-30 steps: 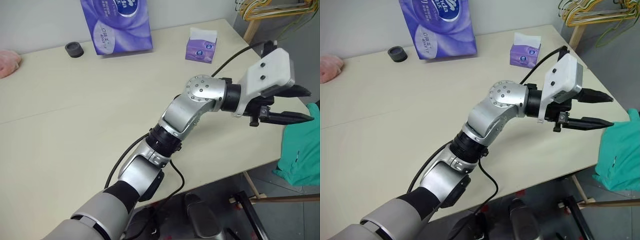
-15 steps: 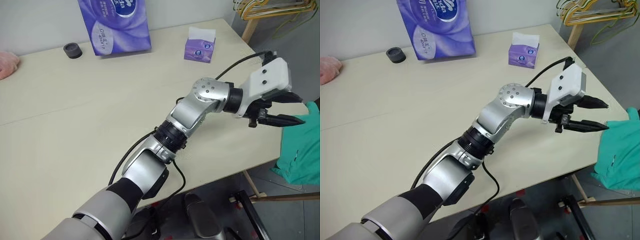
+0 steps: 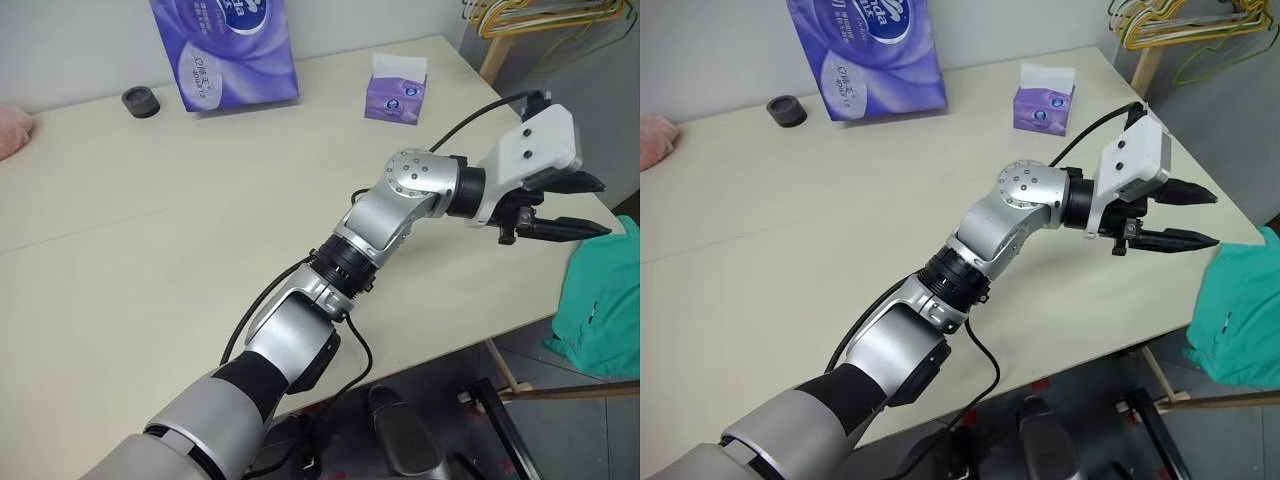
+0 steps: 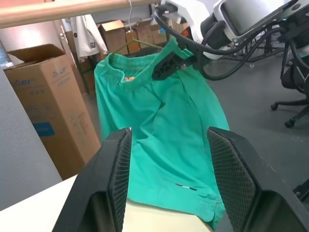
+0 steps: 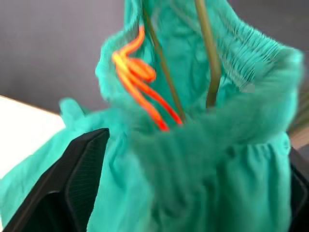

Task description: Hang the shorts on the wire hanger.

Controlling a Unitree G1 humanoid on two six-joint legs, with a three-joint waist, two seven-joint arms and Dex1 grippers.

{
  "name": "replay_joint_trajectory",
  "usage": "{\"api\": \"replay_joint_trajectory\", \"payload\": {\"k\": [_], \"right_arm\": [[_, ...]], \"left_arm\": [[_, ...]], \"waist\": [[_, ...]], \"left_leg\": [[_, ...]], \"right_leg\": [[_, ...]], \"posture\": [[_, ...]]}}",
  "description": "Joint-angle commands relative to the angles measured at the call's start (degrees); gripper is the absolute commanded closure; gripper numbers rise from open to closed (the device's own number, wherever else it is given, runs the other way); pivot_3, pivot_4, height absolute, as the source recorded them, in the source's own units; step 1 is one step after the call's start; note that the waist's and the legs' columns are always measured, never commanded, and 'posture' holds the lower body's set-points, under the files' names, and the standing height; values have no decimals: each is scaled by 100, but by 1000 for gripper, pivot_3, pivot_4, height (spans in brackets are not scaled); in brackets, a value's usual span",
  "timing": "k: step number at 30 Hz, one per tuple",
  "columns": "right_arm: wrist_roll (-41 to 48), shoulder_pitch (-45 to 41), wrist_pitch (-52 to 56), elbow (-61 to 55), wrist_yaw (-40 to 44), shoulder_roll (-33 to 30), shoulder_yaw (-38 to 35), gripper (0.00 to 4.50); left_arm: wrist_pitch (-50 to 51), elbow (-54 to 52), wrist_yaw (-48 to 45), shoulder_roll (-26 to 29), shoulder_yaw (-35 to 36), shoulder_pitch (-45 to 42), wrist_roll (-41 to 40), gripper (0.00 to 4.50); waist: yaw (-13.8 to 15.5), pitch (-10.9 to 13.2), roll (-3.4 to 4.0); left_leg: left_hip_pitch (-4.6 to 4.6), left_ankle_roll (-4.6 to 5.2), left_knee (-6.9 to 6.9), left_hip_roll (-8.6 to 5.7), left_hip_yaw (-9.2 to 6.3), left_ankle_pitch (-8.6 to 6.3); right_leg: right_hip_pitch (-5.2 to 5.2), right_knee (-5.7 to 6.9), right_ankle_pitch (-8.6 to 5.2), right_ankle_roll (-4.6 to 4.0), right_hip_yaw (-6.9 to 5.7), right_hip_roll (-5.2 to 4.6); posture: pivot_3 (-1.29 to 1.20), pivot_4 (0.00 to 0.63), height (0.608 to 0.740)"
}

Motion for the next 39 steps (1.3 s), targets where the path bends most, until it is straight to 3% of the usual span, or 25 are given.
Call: {"api": "replay_joint_trajectory", "payload": {"k": [1, 8, 12, 22, 27, 34, 39], "right_arm": [[-244, 23, 46, -665, 182, -452, 252, 58], [-1424, 547, -459, -1357, 1509, -1201, 873, 58], [-2313, 880, -1327, -1691, 2403, -1563, 1418, 58], [-3447, 549, -2987, -2175, 3935, -1524, 2864, 58], [-3448, 194, -3516, -2341, 4325, -728, 3681, 58], [-3820, -286, -4573, -2221, 5016, 668, 5350, 58], [-4436, -261, -5334, -1640, 5457, 1728, 6642, 58]], "left_arm": [[-129, -24, -58, -438, 56, -281, -53, 1893], [-118, -14, -128, -397, 71, -252, -45, 1893], [-201, -39, -65, -320, 29, -211, 73, 1893], [-316, -118, 68, -149, 43, -91, 284, 1893], [-78, -629, 452, 328, 174, 362, 476, 1893], [1231, -2204, 1428, 1493, 573, 1767, 693, 1893], [2454, -3323, 3171, 1863, 1568, 3165, 996, 1893]], "waist": [[-13, -1, 2], [-32, -5, 7], [-13, -8, 13], [8, -11, 17], [83, -23, 21], [183, -49, 44], [486, -156, 26]], "left_leg": [[0, 0, 0, 0, 0, 0], [-2, 0, 1, 3, -4, 0], [-4, -1, 4, 1, -1, 0], [-2, -1, 13, 1, 0, 1], [-4, 0, 24, 3, -9, 1], [-17, -9, 93, 8, -28, 8], [-15, -37, 102, 10, -54, 30]], "right_leg": [[0, 0, 0, 1, 1, 0], [-2, 0, 0, 3, -4, 0], [-3, 0, 2, 8, -2, -2], [-6, 13, 7, 13, -1, -3], [-6, 24, 25, -12, -3, -3], [-57, 132, 42, -23, -4, -25], [-77, 197, 44, -27, -22, -26]], "posture": [[-424, 253, 740], [-398, 249, 740], [-371, 241, 740], [-322, 222, 740], [-271, 203, 740], [-157, 159, 740], [-67, 125, 740]]}}
